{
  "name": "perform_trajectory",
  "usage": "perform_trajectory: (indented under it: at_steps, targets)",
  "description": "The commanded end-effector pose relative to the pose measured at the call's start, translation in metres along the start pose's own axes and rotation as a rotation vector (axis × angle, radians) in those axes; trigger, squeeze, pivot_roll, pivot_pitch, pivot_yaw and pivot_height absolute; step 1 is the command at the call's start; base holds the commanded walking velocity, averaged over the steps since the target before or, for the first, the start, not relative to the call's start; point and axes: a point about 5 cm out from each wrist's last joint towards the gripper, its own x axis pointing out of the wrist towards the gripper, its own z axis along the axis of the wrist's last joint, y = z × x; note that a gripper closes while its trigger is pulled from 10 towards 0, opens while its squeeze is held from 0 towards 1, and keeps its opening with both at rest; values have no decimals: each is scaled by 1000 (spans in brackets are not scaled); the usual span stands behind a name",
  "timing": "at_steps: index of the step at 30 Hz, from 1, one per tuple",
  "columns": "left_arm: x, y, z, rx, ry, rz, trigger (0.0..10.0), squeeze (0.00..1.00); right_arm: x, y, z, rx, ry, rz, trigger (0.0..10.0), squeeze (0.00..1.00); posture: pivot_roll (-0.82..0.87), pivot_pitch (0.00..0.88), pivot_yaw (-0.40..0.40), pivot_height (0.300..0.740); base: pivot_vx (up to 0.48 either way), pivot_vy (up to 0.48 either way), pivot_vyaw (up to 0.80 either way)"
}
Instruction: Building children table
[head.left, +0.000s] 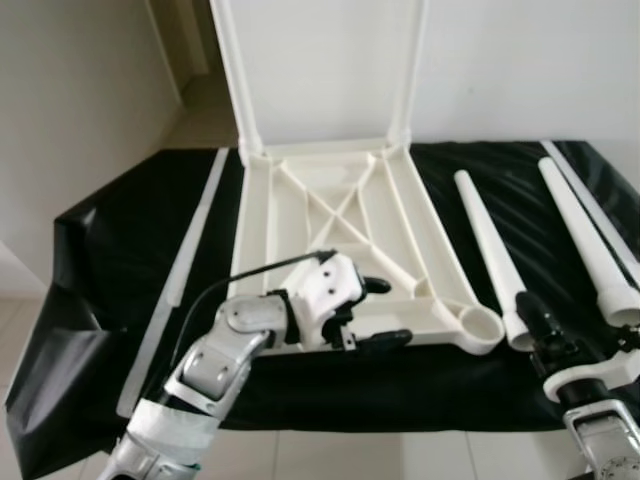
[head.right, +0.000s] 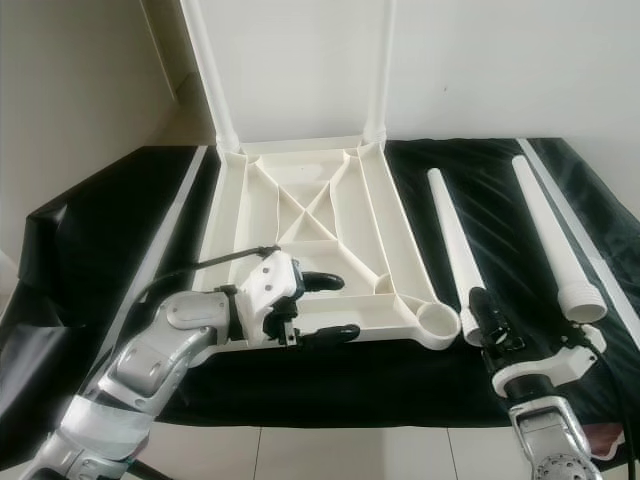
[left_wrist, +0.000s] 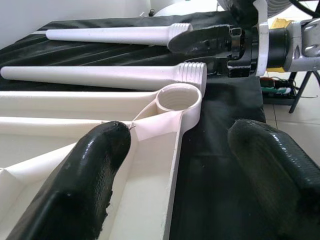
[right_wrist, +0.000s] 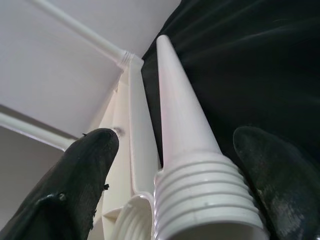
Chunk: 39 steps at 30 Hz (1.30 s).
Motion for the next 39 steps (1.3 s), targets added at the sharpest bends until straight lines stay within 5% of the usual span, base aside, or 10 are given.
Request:
perform_trajectory:
  at_steps: [1,6,7,8,19,20,22,23,29,39]
  targets:
    - [-3,1,1,2,1,6,10000,0,-2,-2,-3,38,5,-14,10000,965,-49,3,46,740,0,0,0]
    - [-3,2,1,2,2,8,10000,0,-3,-1,-5,35,2,-13,10000,933,-49,6,46,740,0,0,0]
    - [-3,2,1,1,3,9,10000,0,-4,-1,-4,25,-10,-16,10000,792,-49,6,46,740,0,0,0]
    - [-4,2,1,-1,5,9,10000,0,-5,-2,-1,0,-23,-22,10000,0,-49,6,46,740,0,0,0]
    - [-5,3,1,-5,7,8,10000,0,-4,17,34,-197,-104,42,10000,0,-48,17,55,740,0,0,0]
    - [-5,3,1,-4,6,7,10000,0,-2,21,39,-282,-114,37,10000,0,-49,17,54,740,0,0,0]
    - [-5,3,1,-4,6,7,10000,0,-2,21,39,-282,-114,37,10000,0,-49,17,54,740,0,0,0]
    - [-5,3,2,-3,5,7,10000,0,-1,24,44,-385,-121,24,10000,0,-48,16,54,740,0,0,0]
    - [-5,3,2,-4,5,7,10000,0,1,25,44,-682,-79,-18,10000,0,-47,17,54,740,0,0,0]
    - [-5,3,2,-6,6,6,10000,0,-6,24,29,-860,18,12,10000,0,-53,24,58,740,0,0,0]
